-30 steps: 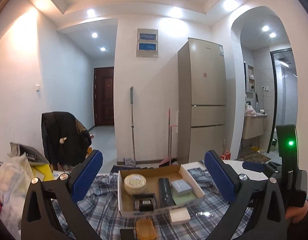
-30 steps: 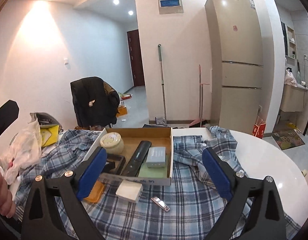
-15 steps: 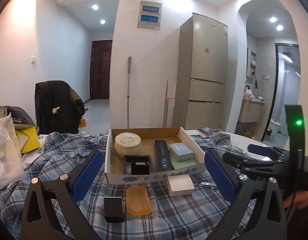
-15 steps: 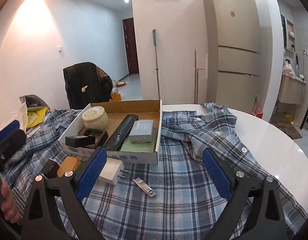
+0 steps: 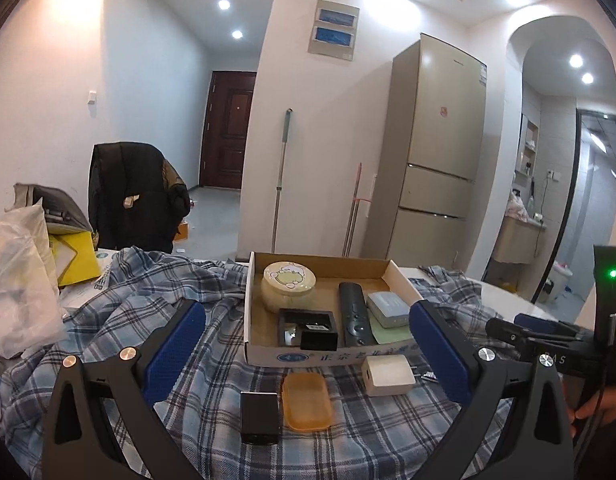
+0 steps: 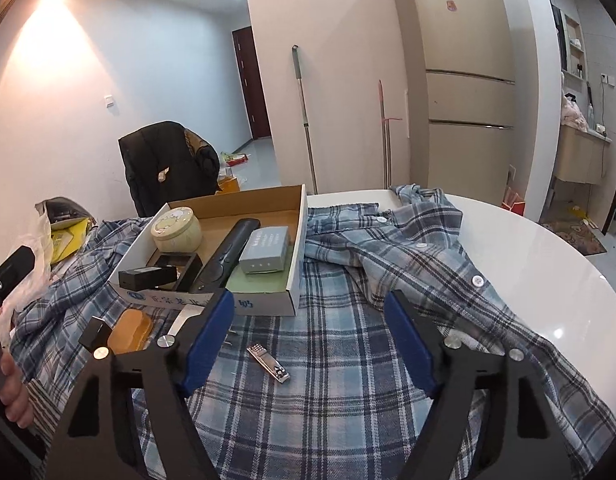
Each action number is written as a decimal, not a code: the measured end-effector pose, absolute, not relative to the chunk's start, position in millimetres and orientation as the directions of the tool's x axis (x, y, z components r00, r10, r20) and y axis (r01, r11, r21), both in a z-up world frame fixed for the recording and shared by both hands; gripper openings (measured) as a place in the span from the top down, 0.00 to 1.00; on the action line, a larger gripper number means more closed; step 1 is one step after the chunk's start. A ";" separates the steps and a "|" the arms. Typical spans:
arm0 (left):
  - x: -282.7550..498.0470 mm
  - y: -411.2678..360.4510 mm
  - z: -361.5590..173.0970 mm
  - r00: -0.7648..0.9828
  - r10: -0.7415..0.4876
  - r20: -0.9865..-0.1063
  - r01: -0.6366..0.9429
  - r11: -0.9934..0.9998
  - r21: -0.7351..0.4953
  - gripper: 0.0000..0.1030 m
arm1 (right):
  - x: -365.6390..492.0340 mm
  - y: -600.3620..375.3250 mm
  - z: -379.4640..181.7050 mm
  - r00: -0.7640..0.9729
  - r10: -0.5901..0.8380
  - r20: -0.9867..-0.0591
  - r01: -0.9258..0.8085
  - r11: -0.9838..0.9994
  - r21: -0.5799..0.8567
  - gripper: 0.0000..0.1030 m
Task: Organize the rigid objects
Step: 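Move the right tool to the nail clipper and grasp it, then lift the nail clipper with the right tool toward the box, then grasp and lift the white square charger with the left tool while the right tool holds the clipper, then lower the charger into the box with the left tool while the right tool lowers the clipper in, then open both tools to release the charger and clipper in the box, then move the left tool to the black square adapter on the shirt and grasp it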
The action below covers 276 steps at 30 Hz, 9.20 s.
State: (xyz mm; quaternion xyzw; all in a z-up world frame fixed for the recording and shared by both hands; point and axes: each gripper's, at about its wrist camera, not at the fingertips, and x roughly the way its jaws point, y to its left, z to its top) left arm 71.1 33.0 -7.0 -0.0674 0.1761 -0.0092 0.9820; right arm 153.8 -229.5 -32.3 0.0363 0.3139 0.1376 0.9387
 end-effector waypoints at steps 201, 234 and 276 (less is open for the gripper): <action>193.2 6.9 3.5 0.740 -0.097 -0.665 0.090 0.995 -0.044 0.49 | 216.3 -171.4 6.5 0.742 0.309 -0.594 -0.277 0.949 0.148 0.92; 171.0 59.6 19.7 0.892 -0.029 -0.451 0.006 0.999 -0.051 0.00 | 239.2 -146.4 -21.5 0.660 0.347 -0.666 -0.331 0.931 0.156 0.92; 77.9 58.3 64.3 0.951 -0.030 -0.309 0.029 1.000 -0.006 0.00 | 160.2 -168.6 37.1 0.786 0.329 -0.523 -0.323 0.940 0.107 0.13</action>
